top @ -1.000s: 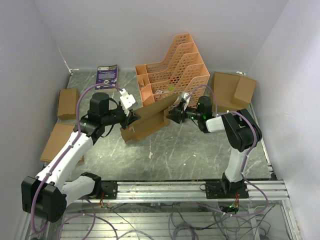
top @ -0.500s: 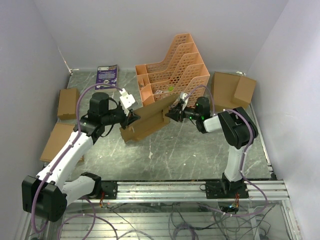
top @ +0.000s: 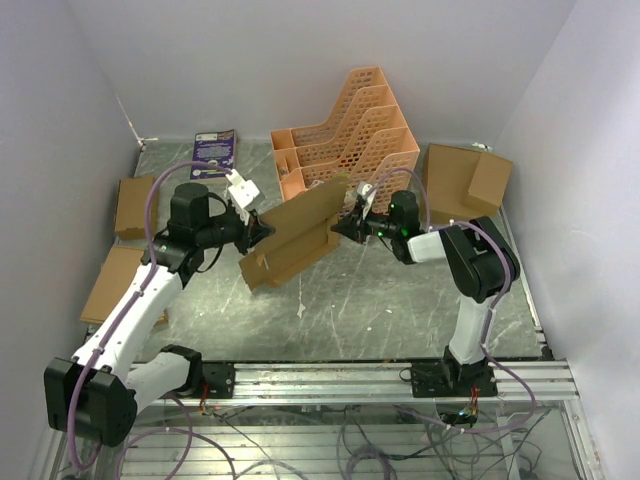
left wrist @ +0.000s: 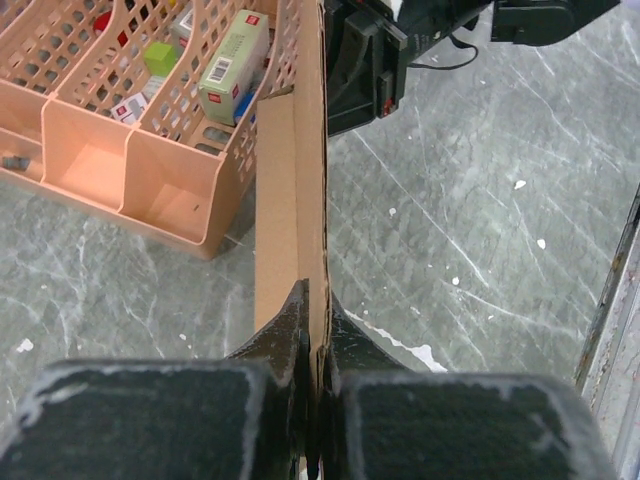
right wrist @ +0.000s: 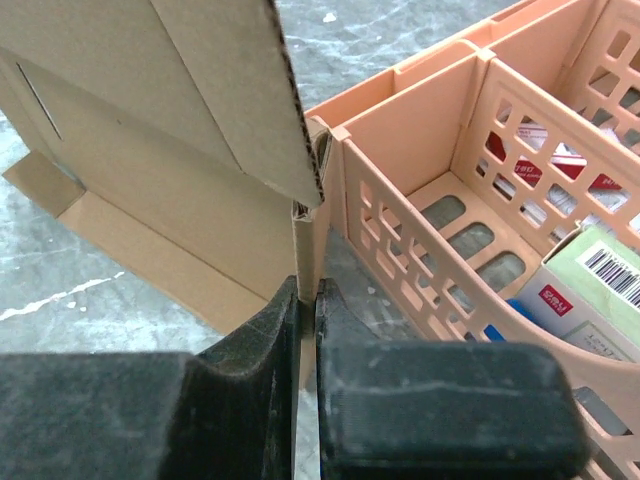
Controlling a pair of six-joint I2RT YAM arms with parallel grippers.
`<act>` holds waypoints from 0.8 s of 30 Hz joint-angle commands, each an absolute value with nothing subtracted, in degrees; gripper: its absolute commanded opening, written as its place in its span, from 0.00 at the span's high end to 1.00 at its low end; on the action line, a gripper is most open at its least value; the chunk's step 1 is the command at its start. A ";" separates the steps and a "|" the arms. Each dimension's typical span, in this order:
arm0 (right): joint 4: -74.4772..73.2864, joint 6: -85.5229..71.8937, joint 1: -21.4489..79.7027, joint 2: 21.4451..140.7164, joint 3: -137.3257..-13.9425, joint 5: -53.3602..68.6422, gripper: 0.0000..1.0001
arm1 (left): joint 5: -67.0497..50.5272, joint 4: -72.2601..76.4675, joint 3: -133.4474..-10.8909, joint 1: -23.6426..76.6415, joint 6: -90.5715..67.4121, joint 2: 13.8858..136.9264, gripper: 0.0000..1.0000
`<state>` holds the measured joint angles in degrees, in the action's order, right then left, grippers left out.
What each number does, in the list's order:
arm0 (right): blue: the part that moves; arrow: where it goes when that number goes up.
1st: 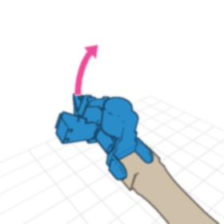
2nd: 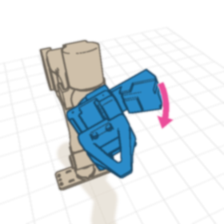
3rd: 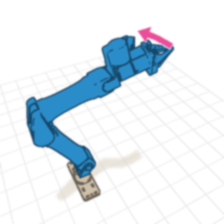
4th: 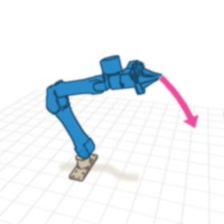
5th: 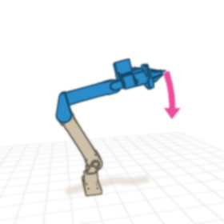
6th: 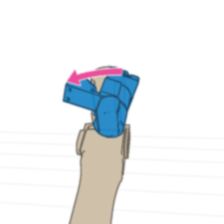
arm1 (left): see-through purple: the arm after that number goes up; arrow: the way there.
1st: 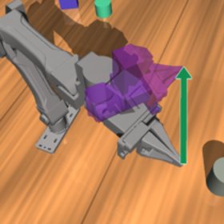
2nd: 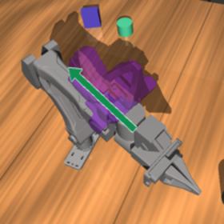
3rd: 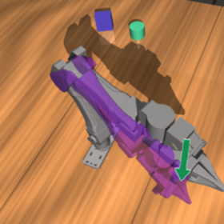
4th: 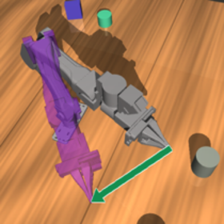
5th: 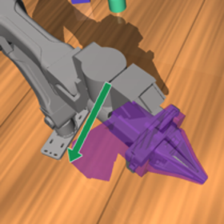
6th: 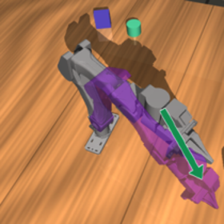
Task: Fold the paper box
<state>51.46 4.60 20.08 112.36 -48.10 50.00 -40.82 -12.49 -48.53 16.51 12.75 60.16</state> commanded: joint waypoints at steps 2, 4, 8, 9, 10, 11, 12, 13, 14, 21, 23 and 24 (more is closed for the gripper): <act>29.99 10.18 21.82 104.73 -53.37 50.45 1.00 | -38.17 -11.04 -49.42 15.61 3.02 59.03 0.92; 17.77 13.03 21.80 102.76 -56.61 48.67 1.00 | -37.58 -10.86 -49.78 15.70 -1.89 58.95 0.84; -2.79 18.75 21.80 100.89 -62.63 45.59 1.00 | -35.97 -12.45 -50.15 15.66 -8.25 58.33 0.59; -6.96 19.78 21.80 100.46 -63.65 44.88 1.00 | -35.75 -12.46 -49.99 15.62 -9.55 57.61 0.53; -12.61 20.91 21.73 99.84 -64.43 43.98 1.00 | -35.19 -12.74 -49.84 15.63 -10.86 56.34 0.45; -16.76 22.28 21.71 99.39 -65.26 43.24 1.00 | -34.52 -13.07 -49.71 15.64 -12.04 55.21 0.40; -21.31 24.01 21.60 98.84 -66.37 42.63 1.00 | -33.68 -13.94 -49.78 15.64 -13.07 53.91 0.36; -25.53 25.80 21.52 98.47 -67.50 42.02 1.00 | -31.95 -14.66 -49.89 15.64 -13.66 52.63 0.33; -30.11 27.36 21.30 98.30 -68.62 41.49 1.00 | -30.19 -15.62 -50.07 15.62 -14.09 51.08 0.29; -53.47 35.53 21.26 98.78 -74.45 30.15 1.00 | -22.11 -21.58 -50.78 15.64 -15.91 44.16 0.16; -56.53 36.10 21.27 99.77 -74.78 26.63 1.00 | -19.62 -23.41 -50.71 15.64 -15.51 44.06 0.15; -57.20 36.05 21.34 100.16 -74.64 25.19 1.00 | -18.45 -23.94 -50.42 15.59 -15.41 44.27 0.15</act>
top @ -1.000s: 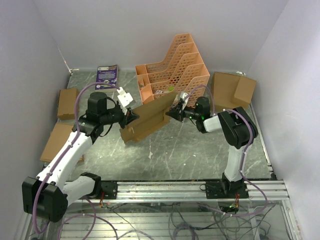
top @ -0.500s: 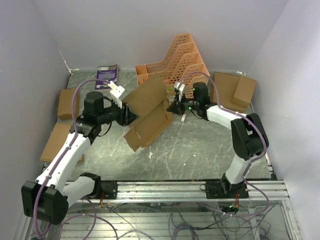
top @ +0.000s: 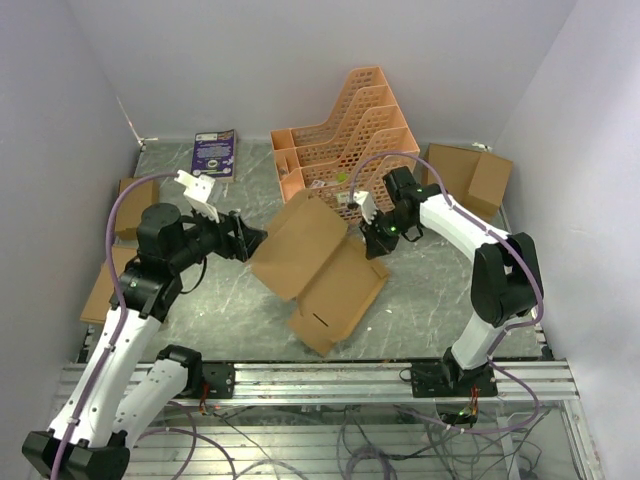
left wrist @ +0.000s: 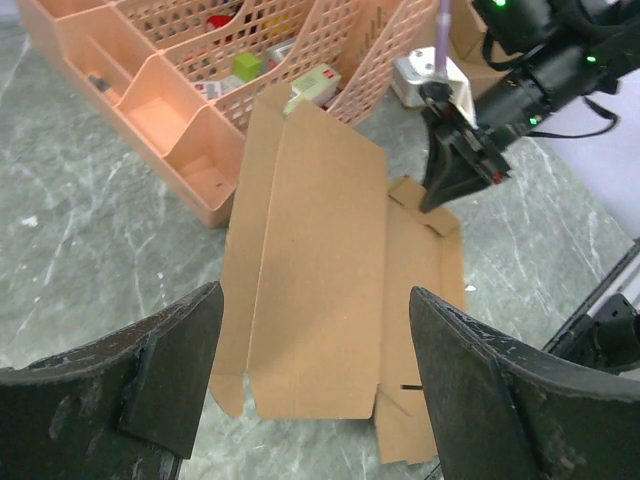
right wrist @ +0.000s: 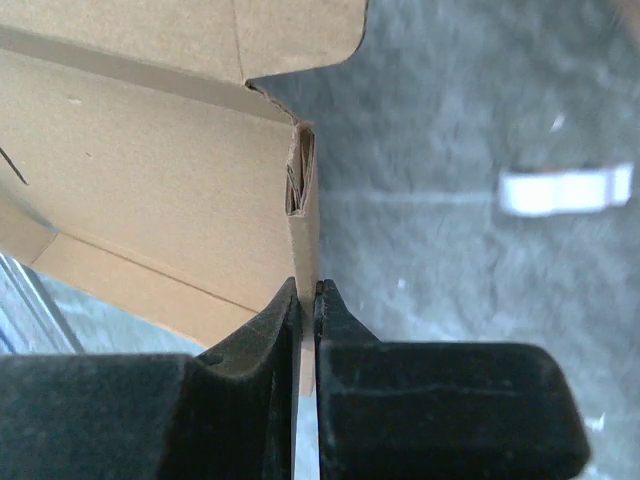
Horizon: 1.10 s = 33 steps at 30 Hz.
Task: Fold the paper box
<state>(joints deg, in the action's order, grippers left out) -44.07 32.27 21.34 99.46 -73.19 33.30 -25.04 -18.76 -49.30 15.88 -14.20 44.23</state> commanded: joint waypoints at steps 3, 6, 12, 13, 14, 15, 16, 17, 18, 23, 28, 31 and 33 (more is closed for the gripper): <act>-54.97 34.85 21.45 100.14 -72.25 21.21 0.99 | -17.21 -23.94 -49.04 15.64 -16.48 46.20 0.15; -50.46 33.73 21.49 99.47 -68.57 18.32 0.97 | -17.84 -23.38 -48.27 15.62 -17.84 48.74 0.16; -48.39 33.41 21.96 100.28 -66.63 17.46 0.93 | -16.98 -22.50 -47.51 15.61 -18.01 53.54 0.16; -48.35 33.32 22.04 100.44 -66.64 17.07 0.92 | -16.86 -23.06 -47.84 15.64 -17.61 54.65 0.16; -48.38 33.31 22.20 100.63 -66.69 16.77 0.90 | -16.51 -23.51 -48.15 15.64 -17.36 55.61 0.16; -48.42 33.18 22.30 100.78 -66.76 16.63 0.88 | -16.00 -23.60 -48.17 15.64 -17.51 56.85 0.16; -48.31 33.08 22.44 100.88 -66.81 16.35 0.87 | -15.92 -23.37 -48.08 15.64 -17.75 57.72 0.16; -48.15 33.01 22.64 100.98 -66.70 16.14 0.86 | -15.72 -23.07 -47.91 15.64 -18.13 58.52 0.16; -47.90 32.89 22.80 101.03 -66.54 15.86 0.86 | -15.29 -22.63 -47.36 15.62 -18.75 59.46 0.15; -46.62 32.37 23.11 101.16 -65.42 15.62 0.84 | -13.39 -20.22 -44.46 15.64 -24.69 64.43 0.15; -45.18 32.24 23.30 100.48 -64.29 15.44 0.81 | -9.40 -15.92 -39.54 15.72 -28.97 62.38 0.14; -44.18 32.05 23.41 100.22 -63.55 15.56 0.80 | -6.30 -15.11 -38.85 15.73 -31.02 62.90 0.14; -42.92 31.71 23.45 99.67 -62.58 15.36 0.80 | -6.74 -14.24 -38.57 15.71 -32.36 64.49 0.14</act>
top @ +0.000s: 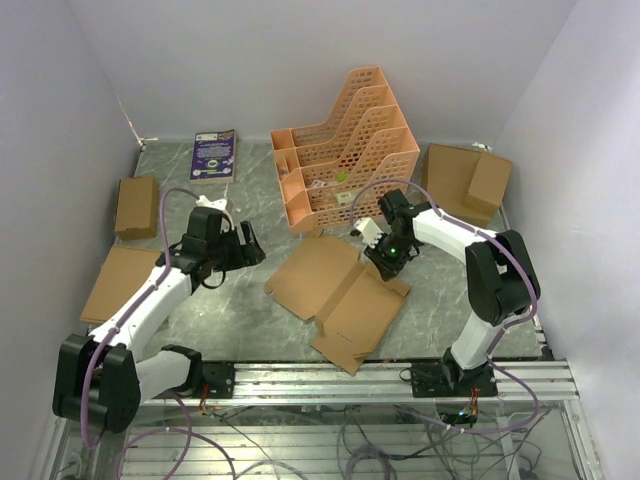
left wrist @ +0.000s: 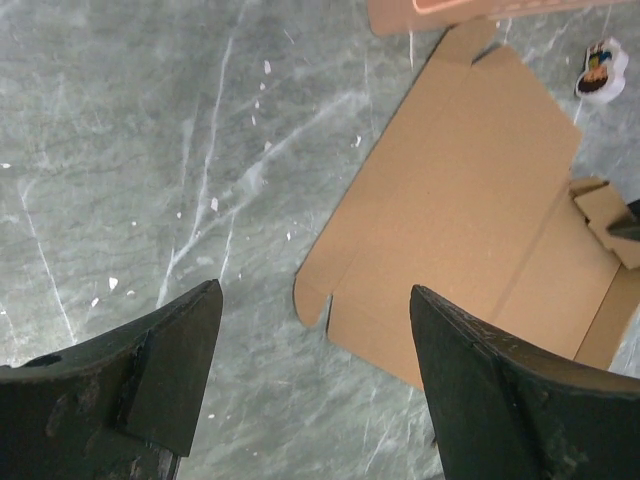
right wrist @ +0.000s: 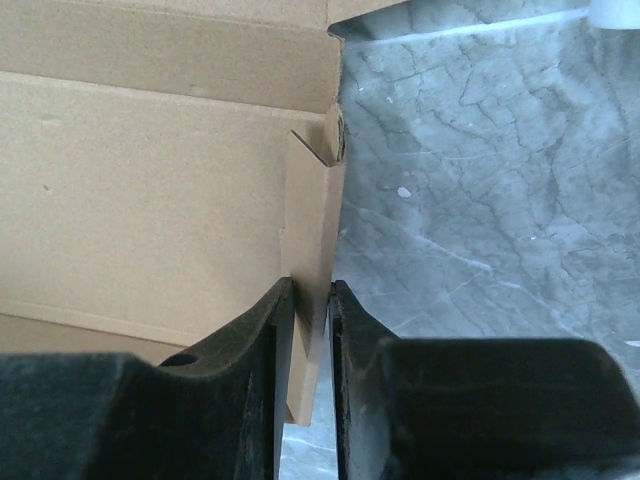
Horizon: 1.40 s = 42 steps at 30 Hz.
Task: Fold the paper box
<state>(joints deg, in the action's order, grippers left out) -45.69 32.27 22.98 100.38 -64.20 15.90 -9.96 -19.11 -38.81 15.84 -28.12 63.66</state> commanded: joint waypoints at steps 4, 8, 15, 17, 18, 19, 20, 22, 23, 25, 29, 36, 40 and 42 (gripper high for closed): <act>-41.01 31.21 23.69 98.68 -60.64 14.95 0.79 | -7.16 -12.33 -37.30 15.91 -33.43 64.59 0.15; -38.94 31.04 23.81 97.87 -58.54 14.02 0.77 | -6.54 -13.53 -37.88 15.91 -32.34 63.66 0.15; -35.33 30.06 23.88 96.01 -54.76 10.68 1.00 | -5.54 -15.09 -38.06 15.99 -31.79 62.22 0.16; -34.79 29.66 24.07 95.59 -53.98 9.42 1.00 | -5.15 -15.42 -38.06 16.12 -31.65 62.04 0.16; -34.92 29.48 24.21 95.61 -53.89 9.22 1.00 | -5.23 -15.46 -37.99 16.17 -31.64 61.97 0.16; -35.28 29.38 24.25 95.71 -53.94 9.58 1.00 | -5.19 -15.52 -38.02 16.24 -31.64 62.00 0.16; -35.62 29.25 24.26 95.92 -54.03 10.07 0.99 | -5.20 -15.52 -38.05 16.26 -31.64 61.98 0.16; -35.73 28.93 24.26 95.62 -53.98 10.59 0.84 | -5.16 -15.62 -38.22 16.34 -31.64 61.88 0.16; -35.78 28.83 24.26 95.22 -53.97 10.85 0.77 | -5.07 -15.69 -38.30 16.35 -31.56 61.77 0.16; -36.18 28.83 24.21 94.68 -54.24 11.26 0.73 | -4.85 -15.86 -38.53 16.33 -31.40 61.63 0.16; -36.93 28.70 24.26 93.49 -54.90 11.66 0.71 | -4.84 -16.35 -38.85 16.41 -31.12 61.46 0.16; -38.19 29.02 24.27 91.74 -55.66 11.47 0.70 | -4.57 -16.87 -39.10 16.44 -30.96 60.97 0.16; -38.05 29.93 24.30 91.54 -54.85 9.46 0.70 | -4.60 -16.83 -39.20 16.44 -30.85 61.04 0.16; -37.41 30.06 24.31 91.70 -54.00 8.96 0.70 | -4.64 -16.64 -39.24 16.44 -30.92 61.22 0.16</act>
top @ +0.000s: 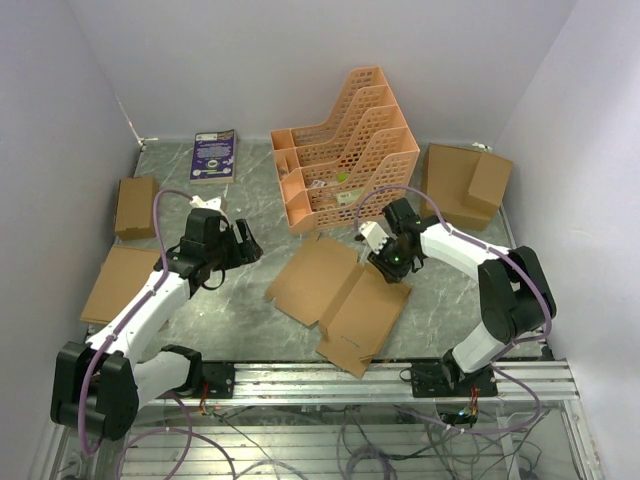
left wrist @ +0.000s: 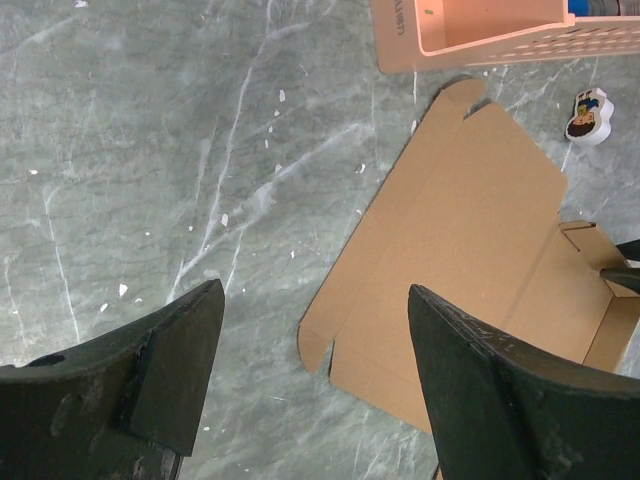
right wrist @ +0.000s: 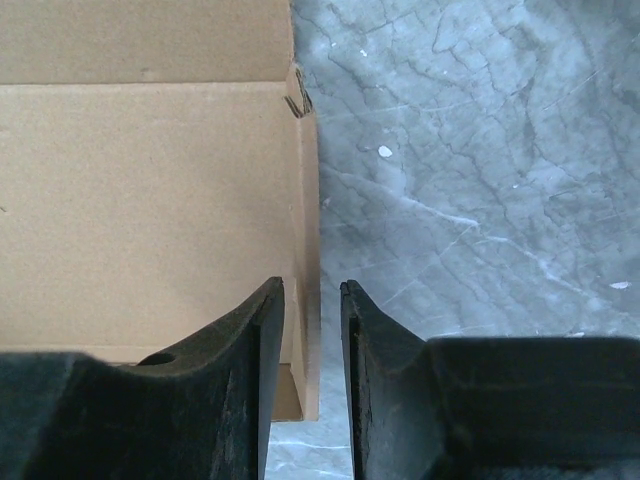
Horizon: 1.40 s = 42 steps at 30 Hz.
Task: Fold the paper box
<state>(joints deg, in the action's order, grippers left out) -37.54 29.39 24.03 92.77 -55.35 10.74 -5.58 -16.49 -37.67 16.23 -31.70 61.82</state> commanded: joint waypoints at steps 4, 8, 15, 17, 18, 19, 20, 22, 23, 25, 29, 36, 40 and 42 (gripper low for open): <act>-35.05 29.81 24.33 92.21 -51.96 8.41 0.73 | -4.84 -16.49 -39.36 16.41 -30.94 61.31 0.16; -33.32 29.20 24.33 92.72 -50.87 6.78 1.00 | -4.66 -16.99 -39.62 16.43 -30.60 61.09 0.16; -33.67 27.44 25.31 92.34 -50.40 6.30 0.98 | -5.23 -16.65 -39.79 16.44 -30.85 61.49 0.16; -34.09 27.47 25.32 91.89 -50.83 6.96 0.82 | -5.23 -16.59 -39.97 16.44 -30.86 61.69 0.16; -34.25 27.50 25.31 91.48 -51.01 7.23 0.76 | -5.25 -16.60 -40.11 16.38 -30.85 61.79 0.16; -34.38 27.58 25.31 91.07 -51.31 7.62 0.71 | -5.19 -16.73 -40.27 16.43 -30.77 61.89 0.16; -34.53 27.59 25.31 90.83 -51.71 7.96 0.68 | -5.19 -16.80 -40.40 16.43 -30.66 61.94 0.16; -34.72 27.55 25.31 90.67 -52.46 8.83 0.65 | -5.05 -16.95 -40.59 16.45 -30.52 61.85 0.16; -34.61 27.52 25.31 90.85 -52.73 8.98 0.65 | -5.08 -16.95 -40.67 16.39 -30.50 61.75 0.16; -34.08 27.36 25.31 91.58 -53.18 9.83 0.64 | -5.16 -16.90 -40.69 16.48 -30.56 61.75 0.16; -33.72 26.85 25.32 92.77 -54.14 12.39 0.62 | -5.30 -16.71 -40.37 16.48 -30.59 61.49 0.16; -33.97 27.51 25.22 93.49 -55.36 15.14 0.60 | -5.13 -16.74 -39.99 16.43 -30.15 61.08 0.17; -33.04 27.47 25.28 94.74 -55.35 14.35 0.69 | -5.45 -16.45 -39.99 16.46 -30.19 61.04 0.17; -32.37 27.42 25.31 94.84 -54.92 13.87 0.72 | -5.45 -16.53 -39.91 16.44 -30.15 60.86 0.17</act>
